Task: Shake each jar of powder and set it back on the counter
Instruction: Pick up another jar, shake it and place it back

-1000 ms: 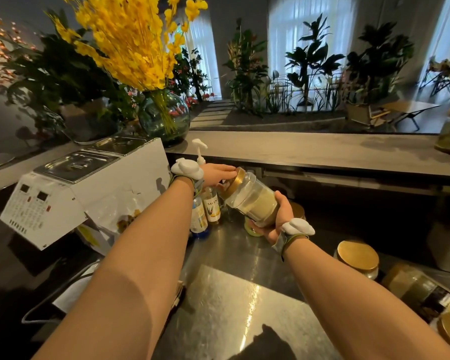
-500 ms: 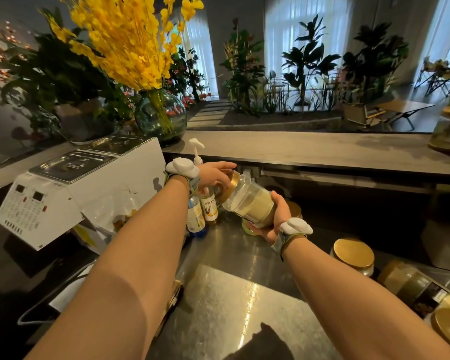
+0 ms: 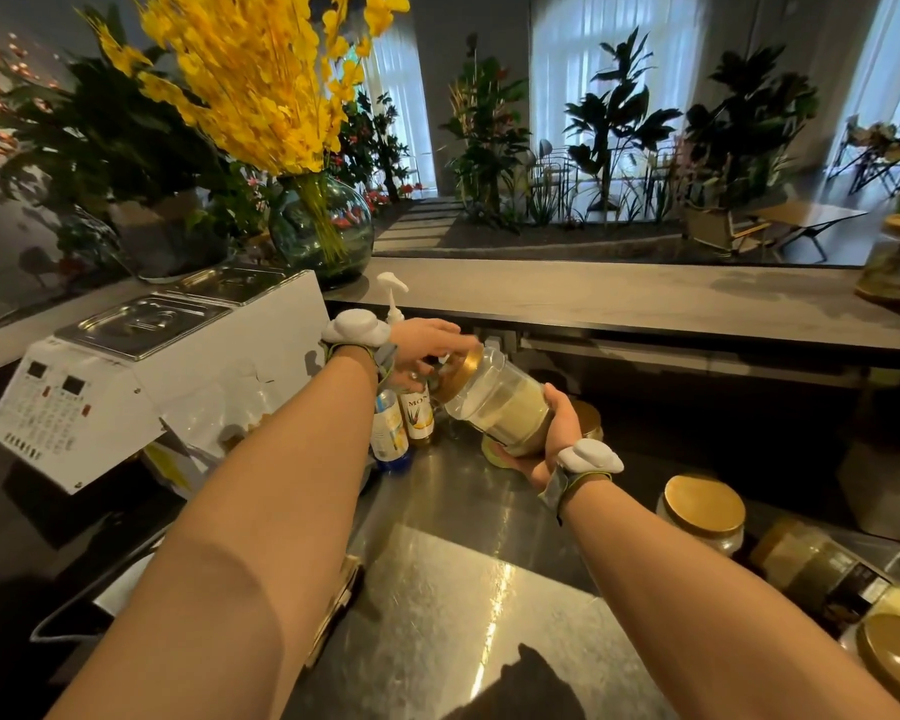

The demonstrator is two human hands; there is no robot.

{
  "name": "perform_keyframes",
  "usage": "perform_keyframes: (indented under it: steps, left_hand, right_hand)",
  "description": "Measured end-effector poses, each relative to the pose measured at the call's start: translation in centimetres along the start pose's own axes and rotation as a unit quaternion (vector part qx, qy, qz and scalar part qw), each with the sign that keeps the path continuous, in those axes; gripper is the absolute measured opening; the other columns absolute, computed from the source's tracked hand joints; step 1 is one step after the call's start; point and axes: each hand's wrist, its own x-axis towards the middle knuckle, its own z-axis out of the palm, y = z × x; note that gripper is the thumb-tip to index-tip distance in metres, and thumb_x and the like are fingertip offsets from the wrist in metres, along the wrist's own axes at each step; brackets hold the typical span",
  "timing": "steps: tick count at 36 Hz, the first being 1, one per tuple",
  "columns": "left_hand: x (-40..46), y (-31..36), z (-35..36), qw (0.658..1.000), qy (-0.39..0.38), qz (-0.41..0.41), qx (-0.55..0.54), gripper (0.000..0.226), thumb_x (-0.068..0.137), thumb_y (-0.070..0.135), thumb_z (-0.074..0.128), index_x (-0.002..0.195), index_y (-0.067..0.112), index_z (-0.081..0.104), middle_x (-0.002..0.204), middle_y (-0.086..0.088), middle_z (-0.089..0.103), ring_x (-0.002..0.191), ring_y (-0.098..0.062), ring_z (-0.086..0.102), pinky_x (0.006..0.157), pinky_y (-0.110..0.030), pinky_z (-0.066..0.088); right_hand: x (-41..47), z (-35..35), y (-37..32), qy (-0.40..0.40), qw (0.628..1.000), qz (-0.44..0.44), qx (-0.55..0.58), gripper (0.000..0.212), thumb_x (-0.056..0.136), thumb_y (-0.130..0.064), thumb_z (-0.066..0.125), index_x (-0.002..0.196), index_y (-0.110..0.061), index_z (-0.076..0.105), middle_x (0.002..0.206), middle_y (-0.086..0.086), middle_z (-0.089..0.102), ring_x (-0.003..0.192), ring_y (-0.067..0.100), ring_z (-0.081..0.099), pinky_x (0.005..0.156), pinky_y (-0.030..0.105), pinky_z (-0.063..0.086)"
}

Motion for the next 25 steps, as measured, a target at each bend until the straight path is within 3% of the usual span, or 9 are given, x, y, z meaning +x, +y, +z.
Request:
perform_keyframes:
  steps: [3, 5, 7, 10, 12, 16, 19, 22, 25]
  left_hand:
    - [0.2, 0.0, 0.7, 0.998, 0.027, -0.059, 0.019, 0.082, 0.084, 0.067, 0.054, 0.143, 0.013, 0.04, 0.139, -0.014, 0.053, 0.125, -0.037, 0.053, 0.1, -0.053, 0.048]
    - [0.4, -0.3, 1.0, 0.997, 0.034, -0.052, 0.051, 0.081, 0.084, 0.067, 0.055, 0.141, 0.011, 0.044, 0.136, -0.012, 0.055, 0.119, -0.033, 0.057, 0.091, -0.048, 0.051]
    - [0.8, -0.8, 0.8, 0.999, 0.026, -0.009, 0.039, 0.066, 0.087, 0.048, 0.066, 0.14, 0.015, 0.047, 0.136, -0.009, 0.054, 0.118, -0.03, 0.055, 0.087, -0.043, 0.051]
    - [1.0, -1.4, 0.4, 0.998, -0.033, 0.051, -0.019, 0.072, 0.081, 0.016, 0.076, 0.145, 0.026, 0.042, 0.147, -0.002, 0.045, 0.135, -0.031, 0.041, 0.104, -0.05, 0.041]
    - [1.1, -1.5, 0.3, 0.999, -0.02, 0.042, -0.02, 0.072, 0.082, 0.033, 0.075, 0.146, 0.026, 0.041, 0.146, -0.004, 0.045, 0.135, -0.033, 0.041, 0.108, -0.054, 0.039]
    - [1.1, -1.3, 0.7, 0.999, 0.042, -0.027, 0.013, 0.079, 0.083, 0.068, 0.054, 0.142, 0.016, 0.044, 0.135, -0.01, 0.055, 0.123, -0.034, 0.055, 0.094, -0.049, 0.052]
    - [1.1, -1.7, 0.6, 0.999, 0.03, 0.013, -0.006, 0.059, 0.089, 0.05, 0.062, 0.137, 0.019, 0.048, 0.133, -0.009, 0.055, 0.118, -0.03, 0.055, 0.088, -0.042, 0.054]
    - [1.3, -2.1, 0.1, 0.992, -0.031, 0.084, -0.091, 0.065, 0.084, 0.005, 0.069, 0.142, 0.023, 0.045, 0.145, -0.006, 0.046, 0.134, -0.031, 0.042, 0.105, -0.05, 0.041]
    - [1.5, -1.5, 0.6, 0.995, -0.018, 0.078, -0.062, 0.066, 0.086, 0.023, 0.071, 0.144, 0.026, 0.042, 0.145, -0.007, 0.044, 0.135, -0.033, 0.039, 0.112, -0.054, 0.034]
  right_hand:
    - [0.1, 0.1, 0.1, 0.004, 1.0, -0.004, -0.005, 0.031, 0.094, -0.053, 0.059, 0.105, -0.025, 0.061, 0.111, 0.013, 0.066, 0.104, 0.034, 0.066, 0.098, 0.055, 0.056]
    - [0.3, 0.1, 0.2, 0.002, 1.0, -0.009, -0.009, 0.036, 0.092, -0.054, 0.06, 0.112, -0.024, 0.062, 0.113, 0.014, 0.068, 0.105, 0.034, 0.067, 0.096, 0.055, 0.057]
    - [0.5, 0.1, 0.3, 0.003, 1.0, -0.007, -0.007, 0.04, 0.091, -0.055, 0.061, 0.116, -0.024, 0.063, 0.116, 0.015, 0.068, 0.106, 0.035, 0.067, 0.096, 0.055, 0.057]
    - [0.7, -0.1, 0.3, 0.009, 1.0, -0.004, -0.009, 0.041, 0.09, -0.057, 0.061, 0.114, -0.024, 0.063, 0.118, 0.015, 0.068, 0.109, 0.036, 0.066, 0.096, 0.056, 0.056]
    - [0.7, -0.1, 0.2, 0.009, 1.0, -0.005, -0.016, 0.038, 0.091, -0.056, 0.06, 0.109, -0.023, 0.063, 0.116, 0.016, 0.068, 0.108, 0.036, 0.066, 0.098, 0.056, 0.055]
    - [0.6, 0.4, -0.2, -0.009, 0.999, -0.011, -0.045, 0.046, 0.085, -0.057, 0.063, 0.117, -0.023, 0.065, 0.12, 0.016, 0.069, 0.109, 0.036, 0.066, 0.094, 0.056, 0.057]
    - [0.5, 0.5, -0.4, -0.006, 0.999, -0.015, -0.052, 0.052, 0.082, -0.058, 0.065, 0.122, -0.024, 0.065, 0.12, 0.016, 0.069, 0.109, 0.037, 0.067, 0.091, 0.057, 0.057]
    - [0.4, 0.6, -0.4, -0.003, 0.999, -0.013, -0.046, 0.05, 0.084, -0.057, 0.065, 0.12, -0.024, 0.065, 0.119, 0.015, 0.07, 0.107, 0.036, 0.067, 0.092, 0.057, 0.057]
    - [0.2, 0.8, -0.5, -0.006, 1.0, -0.005, -0.027, 0.047, 0.088, -0.056, 0.063, 0.121, -0.023, 0.064, 0.117, 0.016, 0.07, 0.106, 0.035, 0.067, 0.093, 0.054, 0.057]
